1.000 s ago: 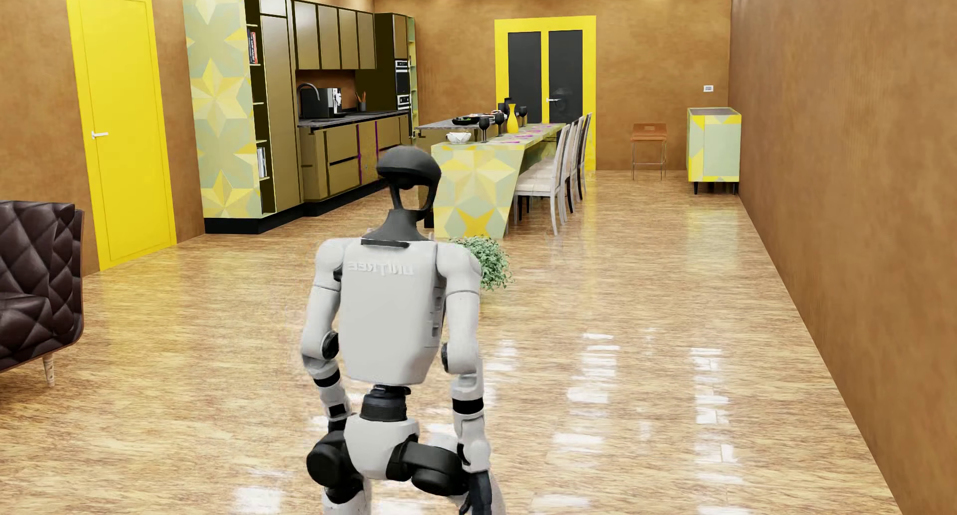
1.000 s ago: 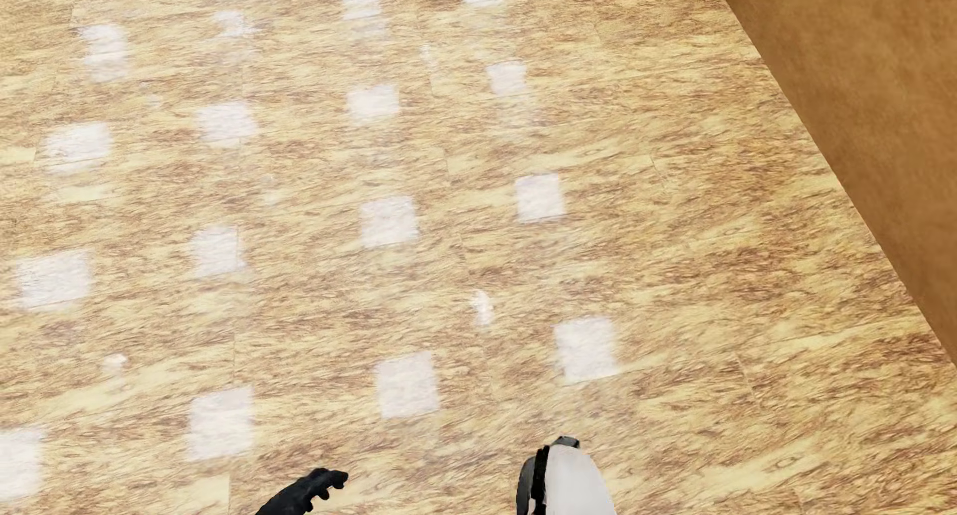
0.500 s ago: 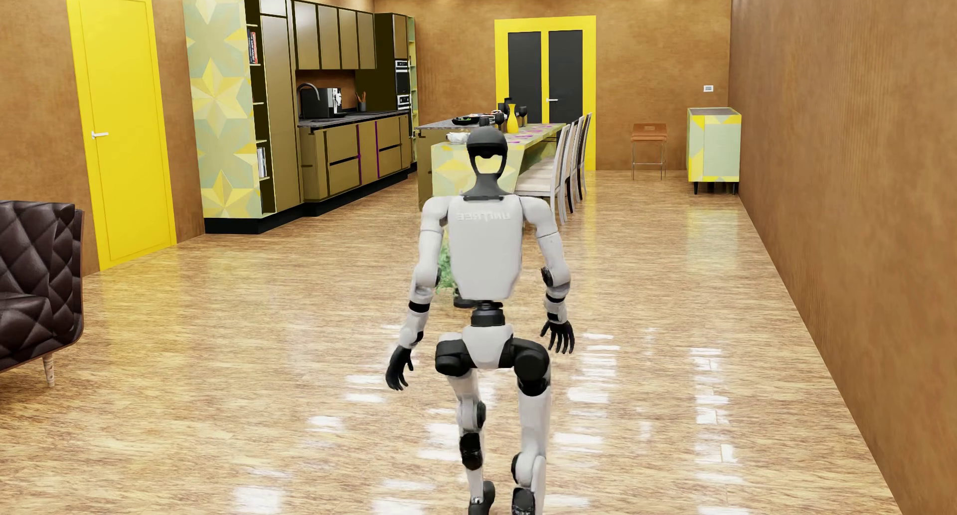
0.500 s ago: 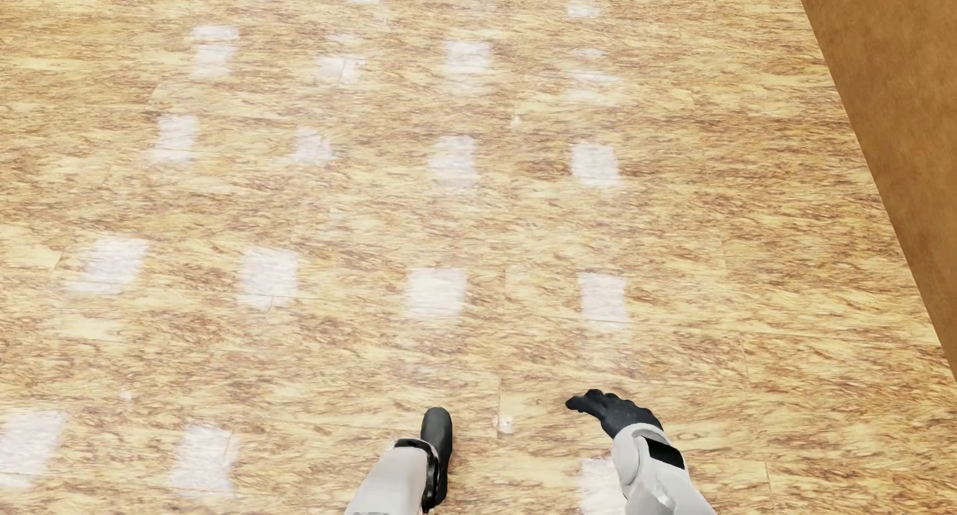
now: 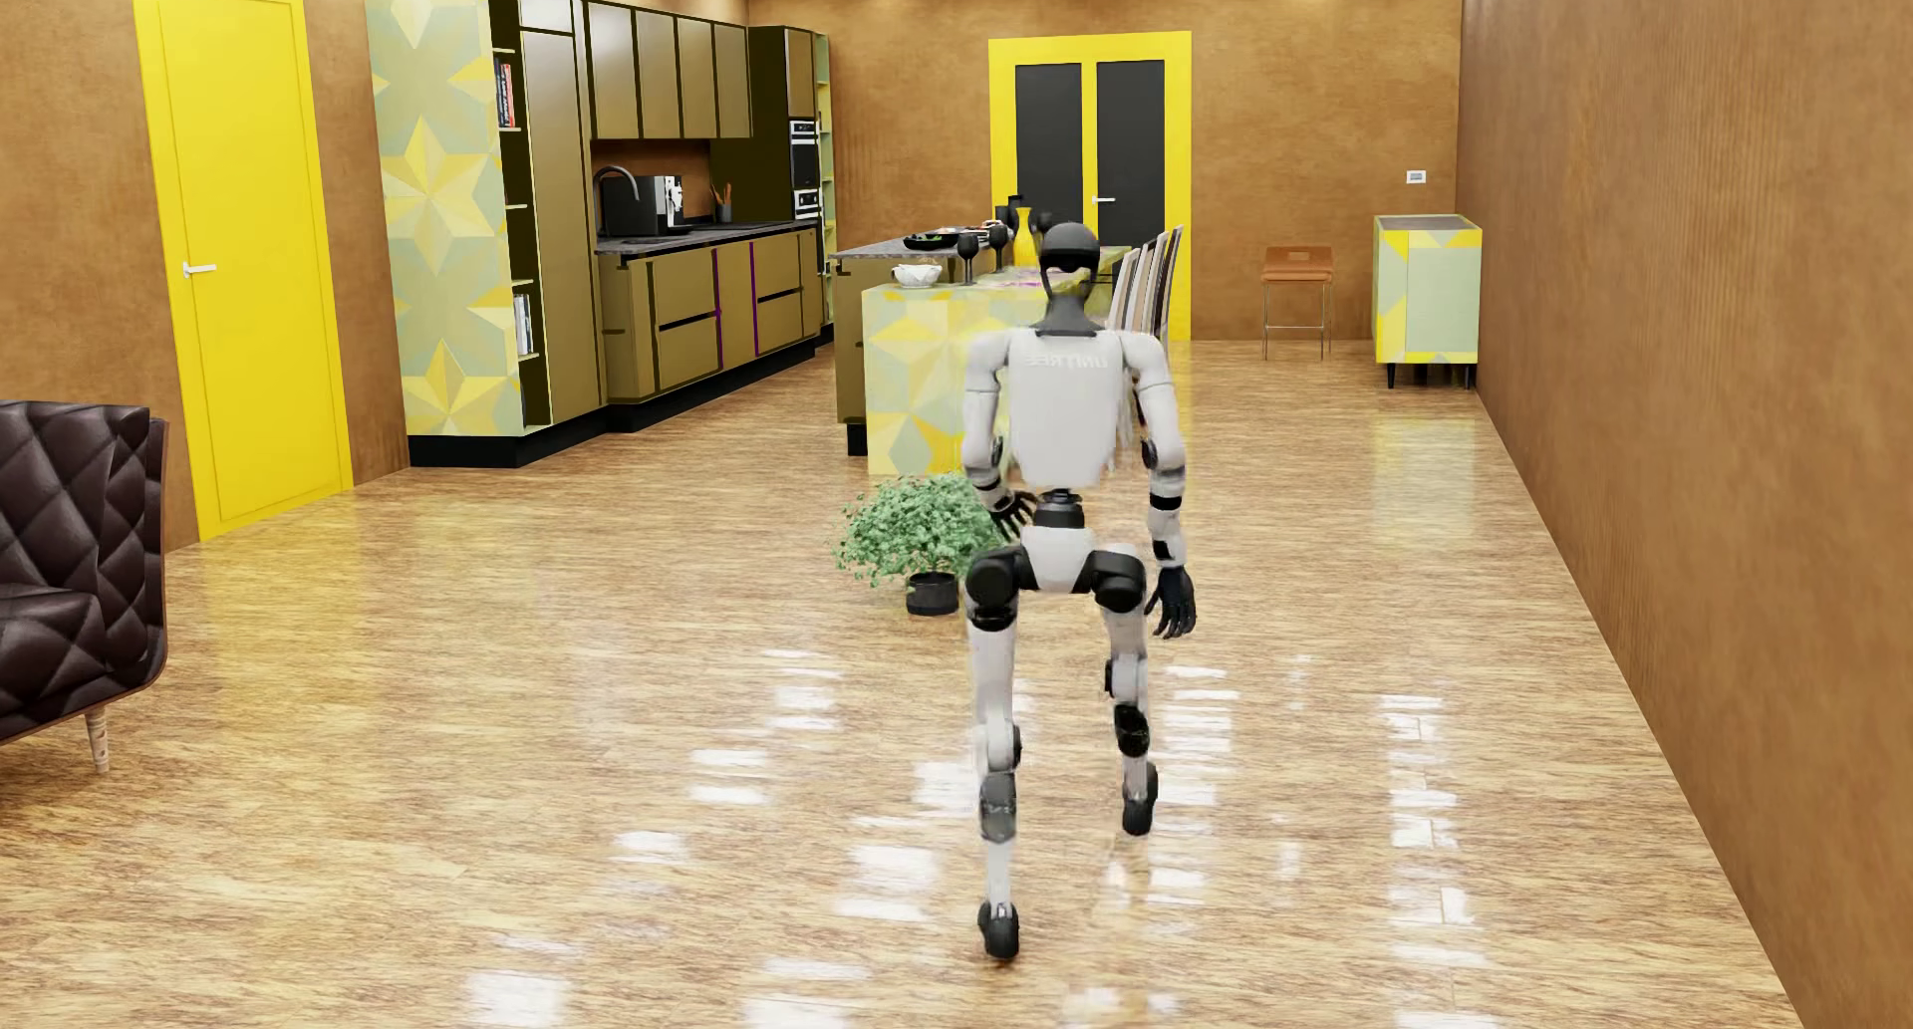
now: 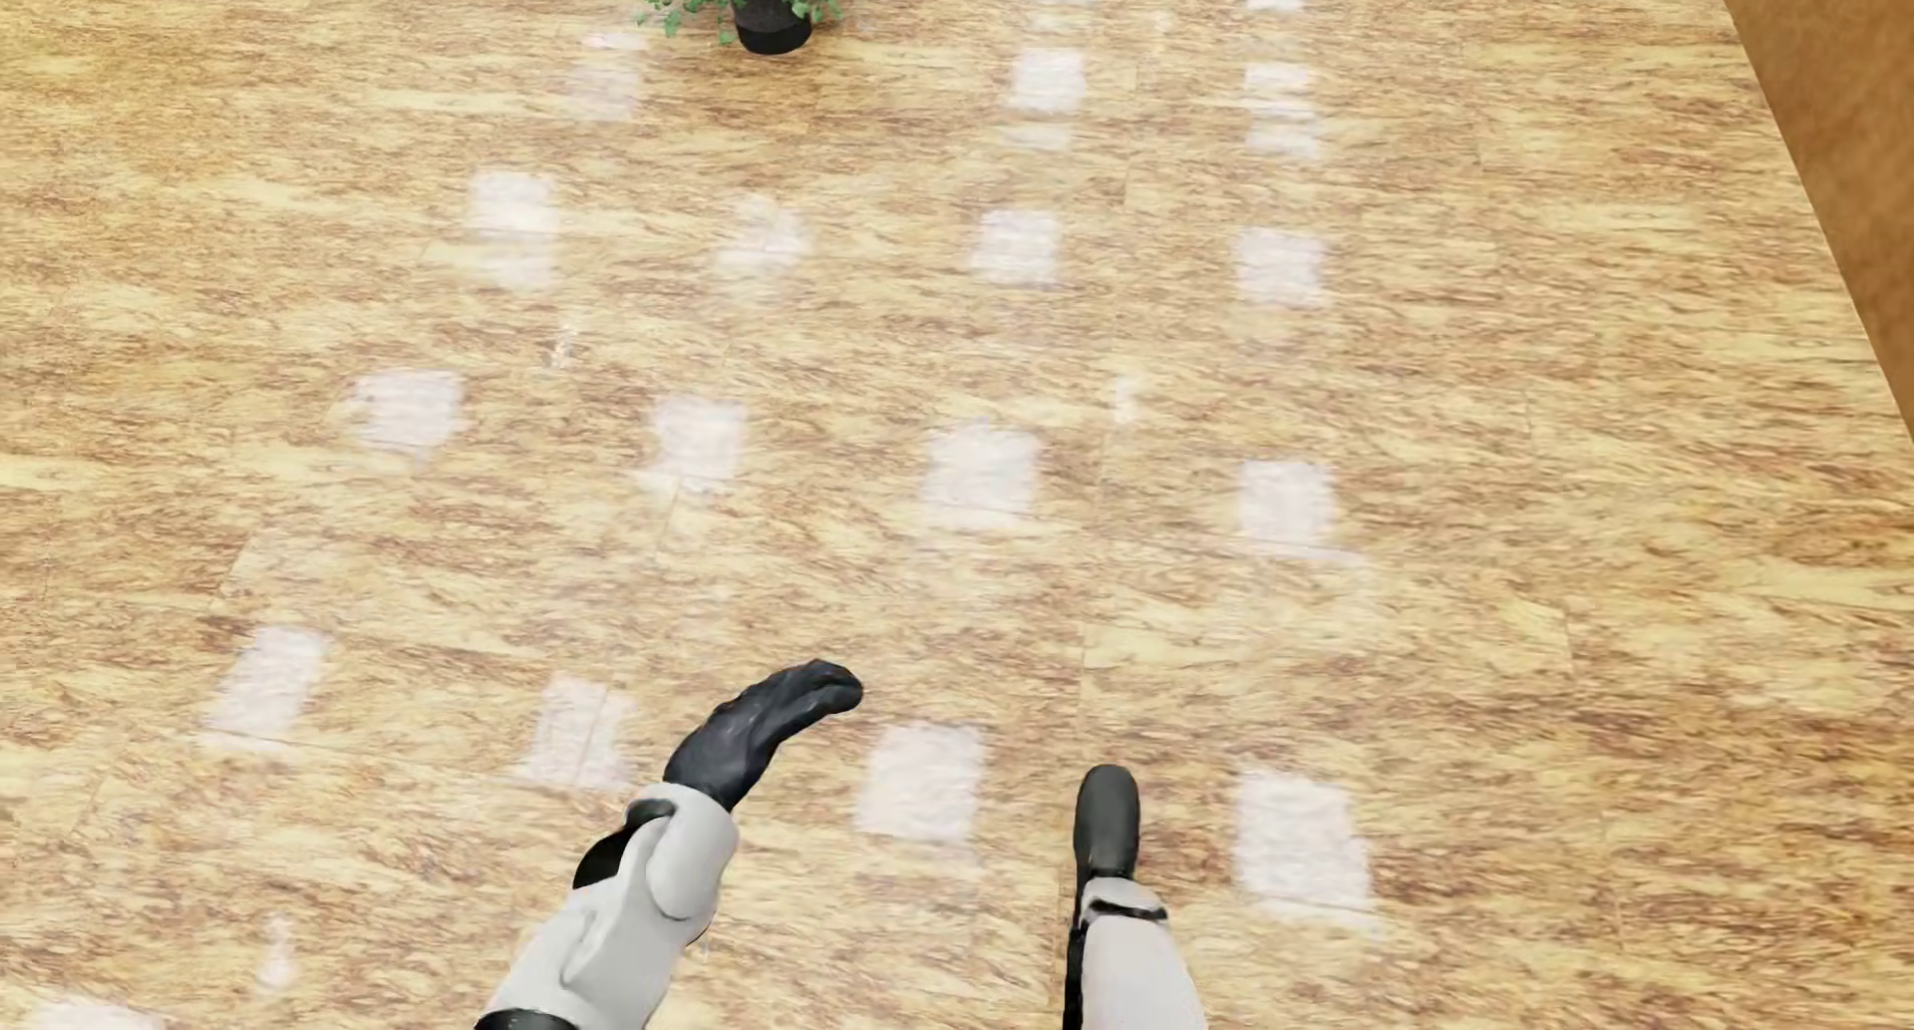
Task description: Go to the plant
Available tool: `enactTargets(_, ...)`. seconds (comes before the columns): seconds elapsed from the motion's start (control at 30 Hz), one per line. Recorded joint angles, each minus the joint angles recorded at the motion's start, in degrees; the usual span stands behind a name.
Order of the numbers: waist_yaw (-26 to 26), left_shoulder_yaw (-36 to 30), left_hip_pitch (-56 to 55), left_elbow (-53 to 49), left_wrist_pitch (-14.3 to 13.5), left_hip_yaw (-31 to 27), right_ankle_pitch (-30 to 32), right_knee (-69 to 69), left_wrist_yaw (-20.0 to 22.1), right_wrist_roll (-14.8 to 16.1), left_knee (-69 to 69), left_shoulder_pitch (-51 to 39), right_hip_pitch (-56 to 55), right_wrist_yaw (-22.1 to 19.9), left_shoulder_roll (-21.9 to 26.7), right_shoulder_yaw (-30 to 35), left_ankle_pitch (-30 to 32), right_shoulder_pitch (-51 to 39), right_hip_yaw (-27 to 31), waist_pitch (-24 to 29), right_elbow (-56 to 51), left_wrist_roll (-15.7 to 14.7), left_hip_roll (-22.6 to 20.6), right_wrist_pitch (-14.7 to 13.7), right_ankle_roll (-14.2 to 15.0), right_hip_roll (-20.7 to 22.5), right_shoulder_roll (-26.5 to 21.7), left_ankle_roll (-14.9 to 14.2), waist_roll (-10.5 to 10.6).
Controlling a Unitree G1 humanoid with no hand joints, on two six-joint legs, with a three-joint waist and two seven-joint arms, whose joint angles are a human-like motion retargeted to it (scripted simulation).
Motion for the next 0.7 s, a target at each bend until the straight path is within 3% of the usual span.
enactTargets(0.03,-1.1,-2.8,3.8,-5.0,-3.5,-1.8,-2.7,-5.8,1.5,0.1,1.4,-1.4,0.2,-6.7,0.8,-6.6,-0.1,5.5,-2.1,0.0,-2.5,-4.3,1.1,0.7,1.9,-2.5,2.1,-1.0,-0.1)
enactTargets(0.07,-2.1,-5.5,6.0,-9.6,-5.5,-3.3,-3.9,-2.5,1.2,0.8,6.0,-0.5,1.3,-13.7,3.0,-12.2,3.9,9.9,-5.8,0.0,-3.8,-9.0,3.1,1.1,-0.1,-3.9,5.6,-1.0,-0.1)
enactTargets(0.1,-3.0,-7.9,5.2,-14.6,-5.4,-3.8,0.1,5.3,-1.6,1.6,14.9,2.3,2.0,-17.3,7.1,-14.9,15.2,12.1,-7.3,0.2,-3.2,-12.0,6.3,1.7,-4.8,-3.4,9.1,0.7,0.3)
enactTargets(0.13,-3.4,-8.9,1.2,-19.4,-3.9,-2.5,3.7,11.7,-5.4,1.6,28.5,6.7,3.6,-16.0,11.1,-14.6,31.0,12.4,-8.8,0.5,-1.3,-12.7,11.1,2.1,-6.8,-2.3,10.8,-5.2,1.0)
enactTargets(0.17,-2.8,-8.7,-5.4,-22.5,-1.3,-0.7,-0.5,16.9,-7.5,0.3,42.2,11.7,6.5,-11.4,13.7,-11.7,37.3,10.6,-10.3,0.9,1.1,-12.9,17.1,2.1,-6.9,-0.3,10.6,-4.2,2.1)
enactTargets(0.2,-1.5,-7.0,-13.1,-22.4,2.3,-1.0,-5.4,18.6,-6.8,-1.8,52.2,16.6,10.6,-6.4,13.6,-7.8,31.4,7.3,-11.0,1.3,3.2,-12.9,18.1,1.1,-6.2,2.8,9.0,0.8,3.2)
enactTargets(0.23,-0.1,-4.6,-20.6,-18.1,6.7,-0.3,-9.2,16.5,-3.8,-4.2,55.7,20.0,16.3,-3.4,11.3,-3.9,27.0,2.6,-10.9,1.4,4.7,-13.0,16.9,0.2,-5.2,5.9,6.9,1.7,4.0)
enactTargets(0.27,1.1,-0.8,-27.2,-11.1,11.5,1.1,-12.1,12.8,0.1,-7.4,53.1,22.3,22.6,-3.0,7.9,-0.1,21.6,-2.2,-10.0,1.2,5.5,-13.3,14.1,-0.7,-4.5,8.5,5.1,1.8,4.2)
enactTargets(0.33,3.3,10.9,-37.4,3.1,20.7,3.2,-16.7,7.0,8.6,-12.7,36.7,24.5,34.0,-4.2,1.8,7.3,17.1,-12.9,-7.1,0.0,3.2,-15.0,10.0,-2.9,-5.5,12.7,1.3,-1.9,3.5)
enactTargets(0.37,4.6,17.4,-40.8,6.7,22.2,2.5,-19.2,5.9,12.0,-14.0,24.3,26.3,38.9,-4.9,-0.3,9.7,17.5,-18.0,-5.9,-0.5,-0.3,-17.5,8.5,-4.5,-6.5,13.9,-0.2,-3.6,2.9)
enactTargets(0.43,7.1,24.1,-42.7,7.0,18.6,-1.3,-22.0,3.2,11.8,-14.9,-5.6,33.2,49.5,-7.9,-3.0,12.4,21.6,-27.0,-1.0,-0.7,-11.1,-22.2,7.5,-7.6,-5.5,13.3,-2.9,-6.1,1.7)
enactTargets(0.47,8.0,23.1,-43.3,6.4,16.5,1.1,-21.6,2.9,10.0,-13.7,-11.5,37.6,55.1,-11.2,-2.9,12.3,19.1,-29.0,1.4,-0.3,-17.3,-20.8,8.8,-9.1,-4.2,12.1,-3.9,-7.8,1.4)
enactTargets(0.5,8.8,20.8,-42.4,6.2,15.0,5.7,-18.0,5.6,8.2,-11.1,-9.5,41.5,59.2,-14.6,-2.5,11.3,18.5,-28.7,2.8,0.0,-23.3,-17.2,10.3,-10.4,-4.2,10.5,-4.9,-6.0,1.1)
enactTargets(0.53,9.5,18.5,-43.0,6.8,14.4,8.5,-7.8,12.5,5.9,-7.8,0.5,44.2,60.2,-16.6,-2.7,10.6,23.3,-27.0,3.7,0.3,-28.5,-13.6,12.0,-11.4,-4.1,8.3,-6.2,-6.8,0.8)
enactTargets(0.57,10.2,16.5,-43.6,8.2,14.6,8.8,5.3,24.6,2.6,-5.2,11.0,44.8,57.8,-16.6,-3.4,9.9,28.8,-24.4,3.4,0.9,-32.6,-10.8,11.6,-11.5,3.0,4.9,-8.0,2.1,0.2)
enactTargets(0.6,10.2,15.1,-42.1,10.4,15.9,9.3,15.1,40.0,-1.6,-3.9,18.4,42.8,51.3,-16.0,-3.3,8.3,23.0,-20.8,1.2,1.6,-35.4,-8.6,10.5,-10.5,6.1,-0.1,-8.4,3.5,-0.5)
enactTargets(0.63,9.4,14.2,-38.6,13.1,18.3,9.6,10.2,52.9,-5.3,-3.3,21.4,38.3,42.6,-16.2,-2.5,5.8,17.1,-16.9,1.2,2.3,-35.9,-6.3,8.3,-8.9,1.0,-2.4,-6.8,3.7,-1.3)
enactTargets(0.67,8.3,13.7,-33.3,15.1,21.0,9.3,5.6,59.8,-7.0,-1.8,19.9,32.5,33.2,-18.0,-1.5,2.8,12.8,-13.6,1.0,2.6,-33.4,-3.8,6.0,-7.2,-2.2,-2.6,-3.0,3.8,-1.8)
enactTargets(0.7,6.9,13.5,-26.9,16.3,23.4,8.7,2.4,60.3,-6.6,1.3,15.4,26.6,24.4,-20.8,-0.7,0.0,10.1,-11.6,0.4,2.6,-27.9,-1.3,4.2,-5.3,-2.3,-1.2,1.5,3.0,-1.9)
